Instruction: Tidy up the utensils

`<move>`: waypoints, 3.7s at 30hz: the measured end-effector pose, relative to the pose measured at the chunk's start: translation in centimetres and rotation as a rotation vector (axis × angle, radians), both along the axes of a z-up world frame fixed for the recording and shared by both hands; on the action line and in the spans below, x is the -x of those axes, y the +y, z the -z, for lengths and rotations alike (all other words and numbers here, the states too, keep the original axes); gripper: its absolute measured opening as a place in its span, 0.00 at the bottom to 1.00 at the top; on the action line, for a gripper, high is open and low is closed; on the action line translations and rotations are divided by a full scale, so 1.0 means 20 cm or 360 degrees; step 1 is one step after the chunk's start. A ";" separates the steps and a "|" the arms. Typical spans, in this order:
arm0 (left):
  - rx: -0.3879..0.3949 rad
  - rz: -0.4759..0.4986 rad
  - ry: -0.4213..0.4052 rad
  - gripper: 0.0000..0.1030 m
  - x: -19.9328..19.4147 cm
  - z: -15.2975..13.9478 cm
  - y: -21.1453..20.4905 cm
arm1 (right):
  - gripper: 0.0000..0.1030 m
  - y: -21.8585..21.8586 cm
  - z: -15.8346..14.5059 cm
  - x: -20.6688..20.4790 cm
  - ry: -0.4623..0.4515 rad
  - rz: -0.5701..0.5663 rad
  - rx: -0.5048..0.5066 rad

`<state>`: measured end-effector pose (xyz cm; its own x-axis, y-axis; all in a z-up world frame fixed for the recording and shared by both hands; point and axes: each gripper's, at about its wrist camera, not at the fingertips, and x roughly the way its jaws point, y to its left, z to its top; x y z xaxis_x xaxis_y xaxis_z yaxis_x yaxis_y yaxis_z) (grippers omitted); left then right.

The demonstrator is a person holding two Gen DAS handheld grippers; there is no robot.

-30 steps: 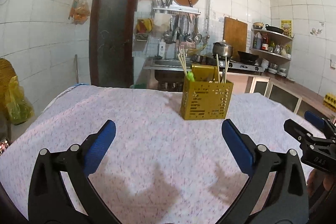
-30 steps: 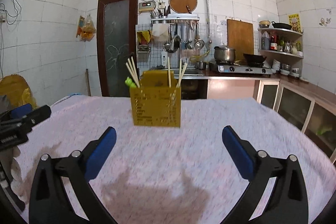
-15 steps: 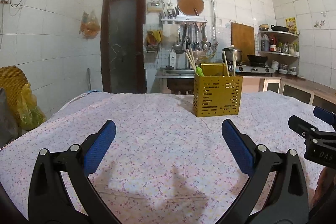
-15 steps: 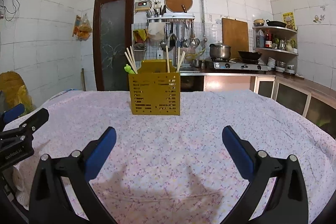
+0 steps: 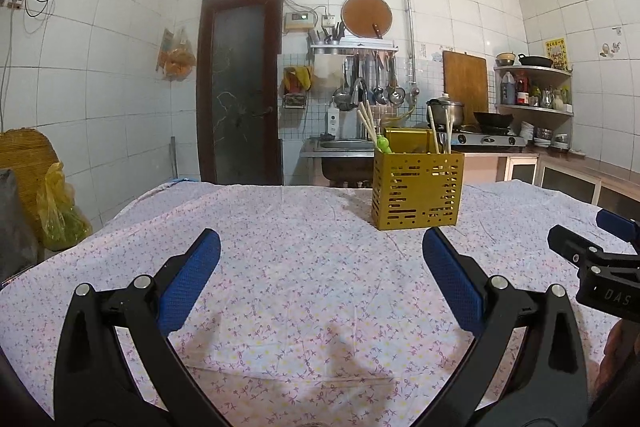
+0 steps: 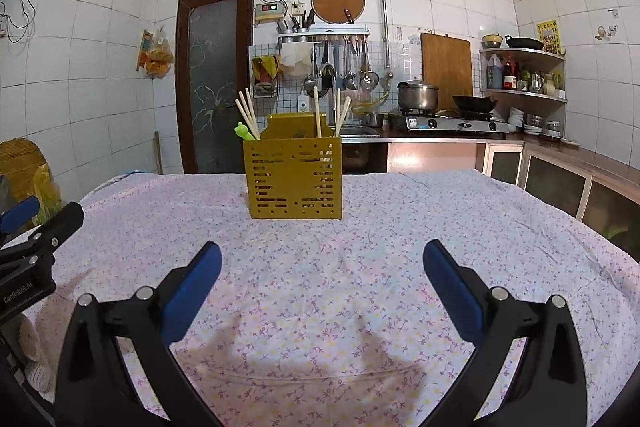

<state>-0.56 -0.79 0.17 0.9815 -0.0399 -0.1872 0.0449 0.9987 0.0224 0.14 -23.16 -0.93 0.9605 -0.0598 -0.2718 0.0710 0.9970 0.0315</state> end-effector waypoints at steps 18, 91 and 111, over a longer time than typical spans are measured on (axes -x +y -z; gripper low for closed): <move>0.0026 -0.0001 -0.0004 0.95 0.02 0.01 0.00 | 0.96 0.00 0.00 0.02 -0.0010 0.0003 -0.0002; 0.0029 -0.0015 -0.0027 0.95 0.05 -0.02 -0.02 | 0.96 0.02 -0.01 0.07 -0.0079 0.0056 0.0004; 0.0027 -0.0013 -0.0030 0.95 0.05 -0.02 -0.01 | 0.96 0.02 -0.01 0.07 -0.0083 0.0061 0.0004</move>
